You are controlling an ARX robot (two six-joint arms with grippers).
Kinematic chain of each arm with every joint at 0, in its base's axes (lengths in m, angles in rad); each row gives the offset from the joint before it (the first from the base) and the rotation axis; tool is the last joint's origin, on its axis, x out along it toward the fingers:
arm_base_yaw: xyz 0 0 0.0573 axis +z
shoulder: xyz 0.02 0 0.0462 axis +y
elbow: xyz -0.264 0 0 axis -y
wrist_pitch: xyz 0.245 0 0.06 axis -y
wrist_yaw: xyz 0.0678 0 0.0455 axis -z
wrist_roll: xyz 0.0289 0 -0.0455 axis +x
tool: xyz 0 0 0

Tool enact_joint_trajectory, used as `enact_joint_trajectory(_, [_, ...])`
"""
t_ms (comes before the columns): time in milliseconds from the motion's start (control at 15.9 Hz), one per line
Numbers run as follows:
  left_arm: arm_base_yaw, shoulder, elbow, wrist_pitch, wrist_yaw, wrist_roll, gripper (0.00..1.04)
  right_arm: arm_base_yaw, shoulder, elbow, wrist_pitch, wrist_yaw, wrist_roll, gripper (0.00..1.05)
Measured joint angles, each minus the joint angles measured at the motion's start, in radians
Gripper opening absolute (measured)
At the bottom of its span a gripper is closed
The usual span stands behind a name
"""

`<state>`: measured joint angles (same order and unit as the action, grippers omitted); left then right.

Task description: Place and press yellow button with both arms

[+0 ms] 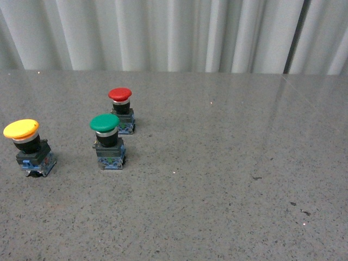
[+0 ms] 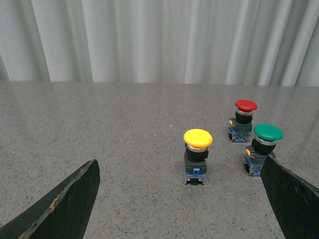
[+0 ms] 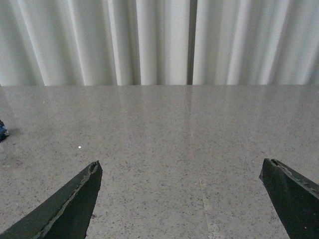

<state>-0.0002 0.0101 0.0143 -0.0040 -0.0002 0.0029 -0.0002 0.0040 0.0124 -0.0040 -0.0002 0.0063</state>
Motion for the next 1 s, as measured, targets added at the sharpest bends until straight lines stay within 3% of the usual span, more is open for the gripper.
enact_joint_trajectory(1005, [0.0, 0.0, 0.0, 0.0, 0.0, 0.0, 0.98, 0.0, 0.0, 0.0, 0.0, 0.0, 0.0, 0.98])
